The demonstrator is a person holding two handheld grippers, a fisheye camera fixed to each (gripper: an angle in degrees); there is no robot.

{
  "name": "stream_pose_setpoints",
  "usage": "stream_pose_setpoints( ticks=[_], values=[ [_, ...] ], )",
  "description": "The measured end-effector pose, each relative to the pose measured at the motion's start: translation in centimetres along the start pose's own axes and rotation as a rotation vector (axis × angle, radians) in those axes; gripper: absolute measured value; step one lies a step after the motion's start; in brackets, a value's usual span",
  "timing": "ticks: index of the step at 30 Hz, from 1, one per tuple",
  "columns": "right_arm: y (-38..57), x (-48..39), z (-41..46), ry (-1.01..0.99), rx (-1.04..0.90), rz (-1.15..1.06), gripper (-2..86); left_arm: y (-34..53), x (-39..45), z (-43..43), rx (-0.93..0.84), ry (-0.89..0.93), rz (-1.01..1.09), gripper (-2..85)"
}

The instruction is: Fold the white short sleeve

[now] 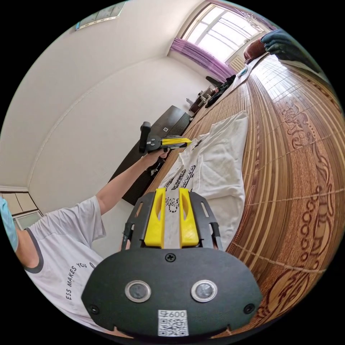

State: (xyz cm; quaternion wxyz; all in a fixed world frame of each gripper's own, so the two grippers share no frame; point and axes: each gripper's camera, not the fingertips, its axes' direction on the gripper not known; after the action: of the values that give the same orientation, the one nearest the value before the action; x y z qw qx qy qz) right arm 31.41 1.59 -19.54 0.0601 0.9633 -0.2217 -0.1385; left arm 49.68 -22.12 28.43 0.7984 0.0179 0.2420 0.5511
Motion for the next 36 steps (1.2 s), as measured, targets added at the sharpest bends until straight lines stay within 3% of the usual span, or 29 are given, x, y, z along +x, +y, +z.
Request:
stream_pose_setpoints(
  ticks=[6, 17, 22, 30, 36],
  values=[
    [-0.1, 0.1, 0.0, -0.017, -0.012, 0.016, 1.0, -2.3, -0.6, 5.7, -0.202, 0.035, -0.057, 0.6],
    [0.0, 0.2, -0.3, -0.027, -0.013, 0.042, -0.5, -2.9, 2.1, 5.3, -0.156, -0.212, -0.1, 0.9],
    [0.1, -0.5, -0.6, -0.014, -0.003, 0.008, -0.6, -2.9, -1.1, 3.7, -0.163, -0.065, -0.12, 1.1],
    [0.1, -0.3, -0.9, -0.033, -0.005, 0.012, -0.6, -2.9, -4.1, 1.6, -0.127, 0.132, 0.026, 1.5],
    [0.0, -0.1, -1.0, -0.036, -0.013, 0.016, -0.6, -3.8, -4.5, 2.3, -0.172, 0.122, 0.07, 2.7]
  ],
)
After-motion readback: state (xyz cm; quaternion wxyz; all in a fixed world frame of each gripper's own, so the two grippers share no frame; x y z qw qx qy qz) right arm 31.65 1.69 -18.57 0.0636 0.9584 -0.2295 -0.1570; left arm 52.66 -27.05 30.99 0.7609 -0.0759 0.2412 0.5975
